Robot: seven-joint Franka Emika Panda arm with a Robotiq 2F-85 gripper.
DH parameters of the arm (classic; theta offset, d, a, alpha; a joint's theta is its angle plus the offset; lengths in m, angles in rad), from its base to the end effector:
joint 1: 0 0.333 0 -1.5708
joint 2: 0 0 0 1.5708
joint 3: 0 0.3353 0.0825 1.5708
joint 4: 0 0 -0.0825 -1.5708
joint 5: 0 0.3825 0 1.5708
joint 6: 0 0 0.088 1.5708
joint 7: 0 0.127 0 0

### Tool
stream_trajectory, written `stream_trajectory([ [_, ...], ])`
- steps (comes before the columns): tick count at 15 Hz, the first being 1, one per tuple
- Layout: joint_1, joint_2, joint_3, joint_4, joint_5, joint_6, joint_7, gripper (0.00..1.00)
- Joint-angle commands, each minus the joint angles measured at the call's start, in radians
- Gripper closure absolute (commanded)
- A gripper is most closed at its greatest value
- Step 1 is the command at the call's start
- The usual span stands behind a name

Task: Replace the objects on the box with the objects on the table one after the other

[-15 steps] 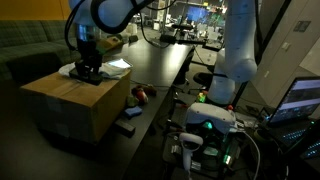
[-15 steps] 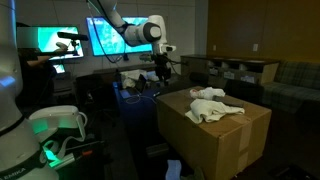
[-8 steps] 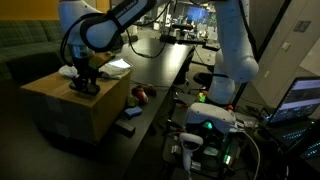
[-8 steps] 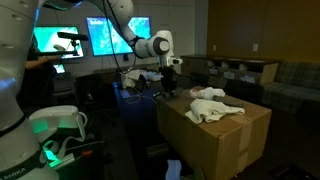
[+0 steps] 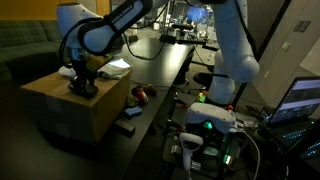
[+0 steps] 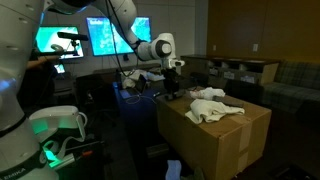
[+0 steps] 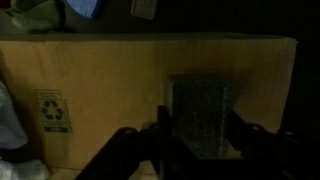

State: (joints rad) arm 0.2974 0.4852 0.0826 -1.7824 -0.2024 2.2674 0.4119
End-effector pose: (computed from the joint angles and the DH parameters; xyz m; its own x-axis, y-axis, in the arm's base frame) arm 0.6214 0.2346 0.2832 0.9950 0.0905 0.0431 0.0854 -0.9904 0.1083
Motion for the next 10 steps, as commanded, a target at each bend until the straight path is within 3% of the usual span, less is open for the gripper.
stream_trajectory([
  [1, 0.029, 0.005, -0.031, 0.019, -0.042, 0.040, 0.027, 0.16],
  [4, 0.032, -0.009, -0.041, 0.007, -0.058, 0.078, 0.034, 0.00],
  [10, 0.027, -0.111, -0.038, -0.060, -0.046, 0.087, 0.036, 0.00],
])
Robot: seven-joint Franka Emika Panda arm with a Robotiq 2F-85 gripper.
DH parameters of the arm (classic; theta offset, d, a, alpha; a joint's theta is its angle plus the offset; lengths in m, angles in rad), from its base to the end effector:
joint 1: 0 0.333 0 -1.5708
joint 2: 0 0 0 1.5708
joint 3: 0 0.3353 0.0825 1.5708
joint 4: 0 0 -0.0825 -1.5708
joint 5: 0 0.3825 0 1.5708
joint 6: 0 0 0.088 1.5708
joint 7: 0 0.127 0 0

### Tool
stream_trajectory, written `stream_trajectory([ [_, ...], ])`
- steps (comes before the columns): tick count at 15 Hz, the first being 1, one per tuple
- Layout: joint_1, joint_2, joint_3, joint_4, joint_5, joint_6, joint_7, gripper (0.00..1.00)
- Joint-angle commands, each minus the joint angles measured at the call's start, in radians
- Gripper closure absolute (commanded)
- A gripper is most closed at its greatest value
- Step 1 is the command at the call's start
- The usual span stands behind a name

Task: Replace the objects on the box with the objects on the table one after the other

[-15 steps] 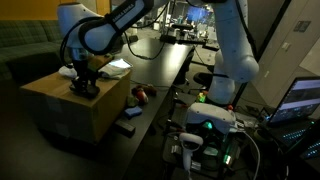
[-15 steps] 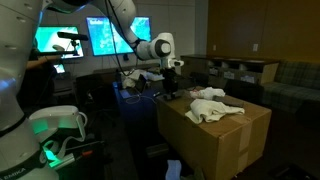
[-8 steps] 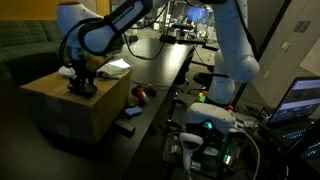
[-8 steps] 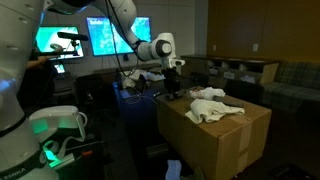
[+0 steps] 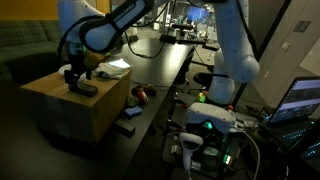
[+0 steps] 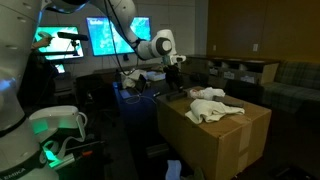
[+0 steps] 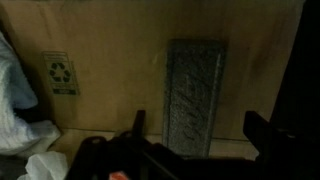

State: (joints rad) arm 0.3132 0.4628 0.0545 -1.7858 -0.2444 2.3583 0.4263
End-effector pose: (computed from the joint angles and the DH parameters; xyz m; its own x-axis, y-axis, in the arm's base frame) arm 0.6334 0.2335 0.3049 0.9819 0.1056 0.1572 0.0889 -0.9900 0.1097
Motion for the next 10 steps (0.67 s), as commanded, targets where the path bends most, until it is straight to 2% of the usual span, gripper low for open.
stream_trajectory([
  [1, 0.010, -0.130, -0.009, -0.087, -0.003, -0.005, 0.028, 0.00],
  [6, -0.017, -0.346, 0.021, -0.239, 0.033, -0.055, 0.050, 0.00],
  [10, -0.054, -0.536, 0.048, -0.410, 0.086, -0.057, 0.052, 0.00],
])
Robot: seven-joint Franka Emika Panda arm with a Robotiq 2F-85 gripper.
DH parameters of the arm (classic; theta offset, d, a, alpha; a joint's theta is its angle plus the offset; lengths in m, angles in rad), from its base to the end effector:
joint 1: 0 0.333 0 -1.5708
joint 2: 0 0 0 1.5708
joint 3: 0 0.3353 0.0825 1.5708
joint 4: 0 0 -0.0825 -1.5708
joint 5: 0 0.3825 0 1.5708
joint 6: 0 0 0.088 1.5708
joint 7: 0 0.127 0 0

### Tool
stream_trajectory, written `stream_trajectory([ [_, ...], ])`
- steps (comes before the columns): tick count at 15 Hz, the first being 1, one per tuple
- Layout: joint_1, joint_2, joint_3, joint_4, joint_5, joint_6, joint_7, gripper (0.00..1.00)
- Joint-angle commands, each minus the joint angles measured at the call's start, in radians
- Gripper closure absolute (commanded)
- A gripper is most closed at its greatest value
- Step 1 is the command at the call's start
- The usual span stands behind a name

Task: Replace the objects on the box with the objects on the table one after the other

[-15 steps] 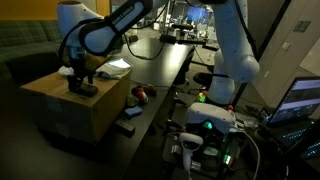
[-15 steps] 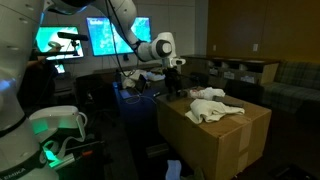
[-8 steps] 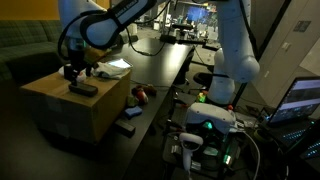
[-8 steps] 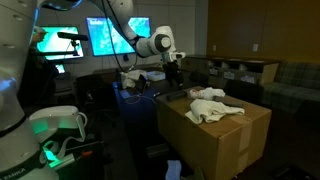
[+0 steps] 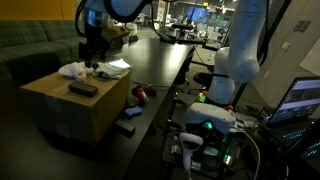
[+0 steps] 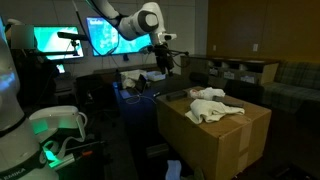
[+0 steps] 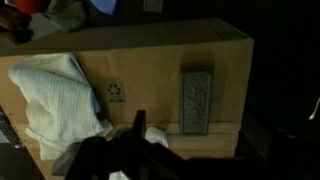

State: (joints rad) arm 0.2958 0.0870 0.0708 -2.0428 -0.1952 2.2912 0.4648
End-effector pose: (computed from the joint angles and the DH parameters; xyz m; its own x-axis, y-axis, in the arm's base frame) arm 0.5508 0.2030 0.4164 0.9782 0.0255 0.2061 0.0104 -0.9972 0.0739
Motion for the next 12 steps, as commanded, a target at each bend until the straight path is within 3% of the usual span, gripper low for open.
stream_trajectory([
  [1, -0.049, -0.206, 0.038, -0.193, 0.057, 0.013, 0.003, 0.00],
  [10, -0.125, -0.485, 0.082, -0.493, 0.165, 0.058, -0.016, 0.00],
  [11, -0.134, -0.410, 0.099, -0.423, 0.149, 0.018, -0.013, 0.00],
  [12, -0.139, -0.431, 0.100, -0.446, 0.154, 0.023, -0.014, 0.00],
])
